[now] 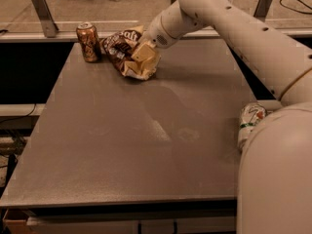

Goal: Move brown chip bag near orange can

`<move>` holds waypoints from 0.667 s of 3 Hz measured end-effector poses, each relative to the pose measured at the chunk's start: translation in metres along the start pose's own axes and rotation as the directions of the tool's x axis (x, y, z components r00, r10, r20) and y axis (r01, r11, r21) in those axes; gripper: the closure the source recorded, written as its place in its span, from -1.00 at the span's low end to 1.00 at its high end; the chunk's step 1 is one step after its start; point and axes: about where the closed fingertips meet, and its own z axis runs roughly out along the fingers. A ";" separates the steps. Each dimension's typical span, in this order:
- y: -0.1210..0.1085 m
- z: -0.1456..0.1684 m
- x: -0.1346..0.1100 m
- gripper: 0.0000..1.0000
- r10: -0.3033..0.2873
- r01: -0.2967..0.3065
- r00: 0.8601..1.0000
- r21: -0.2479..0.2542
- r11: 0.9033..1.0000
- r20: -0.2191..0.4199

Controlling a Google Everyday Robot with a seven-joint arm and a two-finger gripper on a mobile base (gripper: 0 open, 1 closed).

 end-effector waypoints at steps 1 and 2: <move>-0.002 -0.010 0.003 -1.00 -0.001 0.001 1.000 0.016 1.000 -0.008; -0.007 -0.036 0.001 -1.00 -0.021 0.022 1.000 0.052 0.998 -0.020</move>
Offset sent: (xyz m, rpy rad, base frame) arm -0.0165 -0.0518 0.0580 -0.0519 -0.1025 -0.0526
